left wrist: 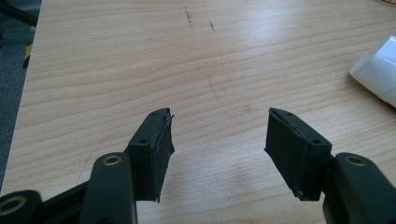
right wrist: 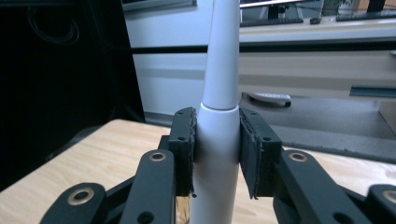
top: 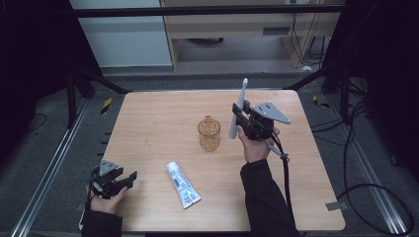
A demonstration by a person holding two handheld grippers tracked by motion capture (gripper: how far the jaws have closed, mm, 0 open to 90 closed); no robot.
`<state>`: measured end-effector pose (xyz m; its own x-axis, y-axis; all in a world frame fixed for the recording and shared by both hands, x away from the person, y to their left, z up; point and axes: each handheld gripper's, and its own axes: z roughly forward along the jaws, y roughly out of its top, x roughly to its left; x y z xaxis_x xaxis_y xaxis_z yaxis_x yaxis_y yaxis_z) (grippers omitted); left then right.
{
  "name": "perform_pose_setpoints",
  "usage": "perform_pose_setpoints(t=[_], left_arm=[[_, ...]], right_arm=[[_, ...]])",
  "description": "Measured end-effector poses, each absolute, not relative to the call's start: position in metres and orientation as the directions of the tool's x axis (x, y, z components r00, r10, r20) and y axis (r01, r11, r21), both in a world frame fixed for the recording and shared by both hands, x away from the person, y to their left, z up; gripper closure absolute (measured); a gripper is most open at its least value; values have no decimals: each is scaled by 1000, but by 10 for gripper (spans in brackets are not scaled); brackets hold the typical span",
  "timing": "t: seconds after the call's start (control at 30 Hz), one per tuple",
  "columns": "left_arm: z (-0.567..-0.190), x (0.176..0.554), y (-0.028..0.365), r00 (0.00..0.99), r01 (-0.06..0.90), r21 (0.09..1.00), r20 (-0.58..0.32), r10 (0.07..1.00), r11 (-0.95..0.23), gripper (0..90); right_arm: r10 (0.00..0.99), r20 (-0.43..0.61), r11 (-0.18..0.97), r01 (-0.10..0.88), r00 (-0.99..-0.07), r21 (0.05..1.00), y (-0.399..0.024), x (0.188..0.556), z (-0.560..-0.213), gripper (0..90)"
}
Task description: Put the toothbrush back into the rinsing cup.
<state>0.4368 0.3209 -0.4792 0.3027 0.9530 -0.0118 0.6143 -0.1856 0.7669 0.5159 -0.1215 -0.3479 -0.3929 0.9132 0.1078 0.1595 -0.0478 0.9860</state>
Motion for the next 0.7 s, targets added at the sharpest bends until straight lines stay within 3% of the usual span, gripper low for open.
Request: perform_pose_setpoints(t=[0.7], left_arm=[[-478,437,321,309,612,768,-10,951,-191,402]], right_arm=[[904,99,-63,101,-416,993,-80,549,-346,681]])
